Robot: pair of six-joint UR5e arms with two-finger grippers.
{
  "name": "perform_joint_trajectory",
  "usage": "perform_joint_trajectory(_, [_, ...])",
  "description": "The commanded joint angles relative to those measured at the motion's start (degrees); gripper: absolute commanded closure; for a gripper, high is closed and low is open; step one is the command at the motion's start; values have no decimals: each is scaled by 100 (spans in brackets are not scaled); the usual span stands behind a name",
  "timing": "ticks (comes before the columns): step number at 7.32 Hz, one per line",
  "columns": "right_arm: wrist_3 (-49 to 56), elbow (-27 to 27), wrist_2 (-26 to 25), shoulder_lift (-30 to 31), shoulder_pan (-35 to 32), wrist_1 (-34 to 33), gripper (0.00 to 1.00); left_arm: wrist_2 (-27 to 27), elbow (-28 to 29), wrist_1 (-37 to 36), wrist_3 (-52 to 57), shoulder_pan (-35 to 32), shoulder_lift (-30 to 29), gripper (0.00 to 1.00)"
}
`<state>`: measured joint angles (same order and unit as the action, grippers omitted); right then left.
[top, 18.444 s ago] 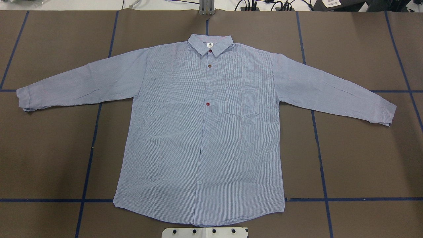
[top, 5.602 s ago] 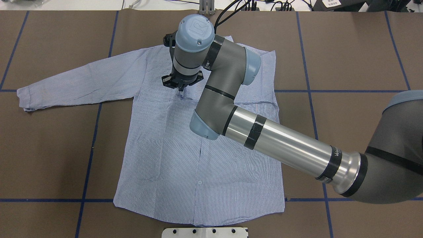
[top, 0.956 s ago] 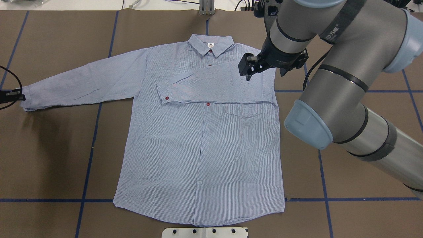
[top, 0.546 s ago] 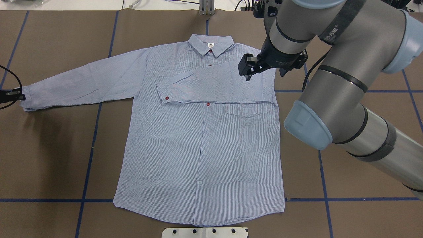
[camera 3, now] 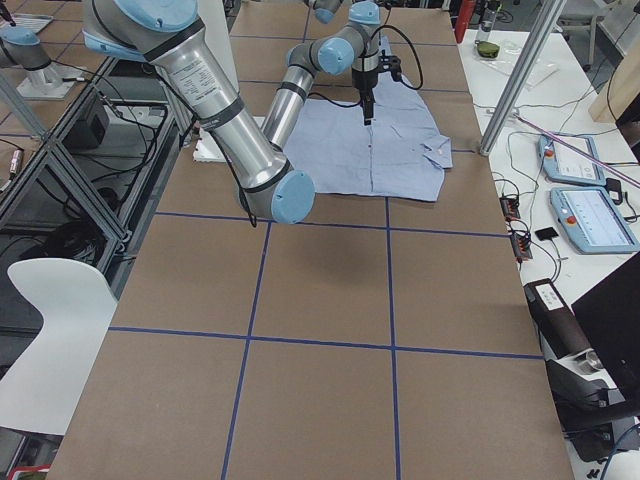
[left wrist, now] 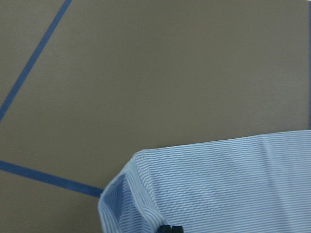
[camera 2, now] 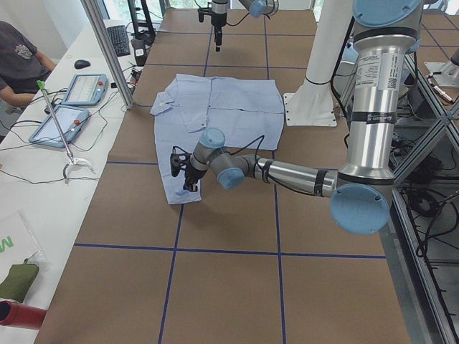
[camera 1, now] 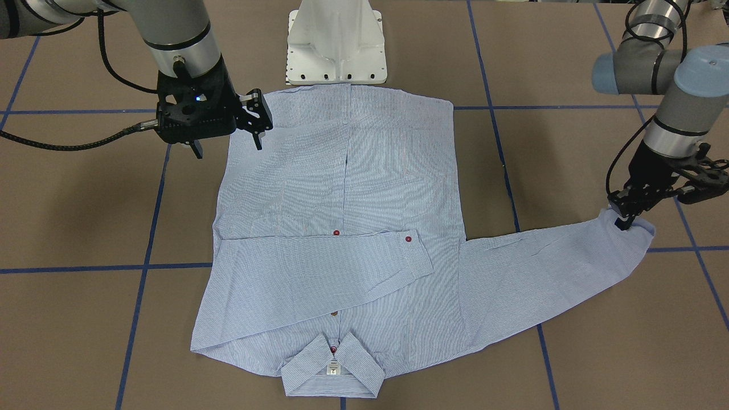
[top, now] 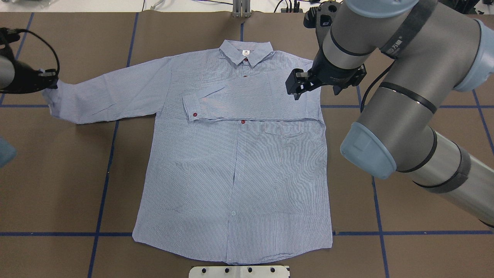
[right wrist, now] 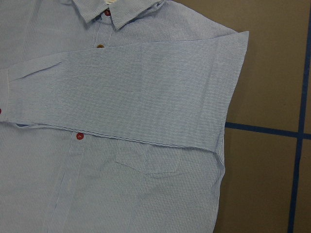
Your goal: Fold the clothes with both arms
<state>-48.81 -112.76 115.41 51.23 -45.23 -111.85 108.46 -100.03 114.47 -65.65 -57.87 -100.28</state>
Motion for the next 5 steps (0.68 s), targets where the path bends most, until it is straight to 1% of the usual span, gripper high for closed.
perform_joint_trajectory(1, [12,-175,104,341,-169,-21,0,193,-201,-1406,-428,134,-1261,100])
perform_joint_trajectory(2, [116,-376,262,726,-327,-4,0,176,-114,-1888,-631,362,-1779,100])
perform_joint_trajectory(3, [370,-430,455,939,-590,-38,0,193,-95,-2171,-799,451,-2220,100])
perform_joint_trajectory(4, [598,-518,526,1237,-731,-30,0,220,61,-2322,-1183,574,-2737,100])
perform_joint_trajectory(5, [1027,-553,588,1440,-890,-47,0,298,533,-2358,-1579,679,-3369,100])
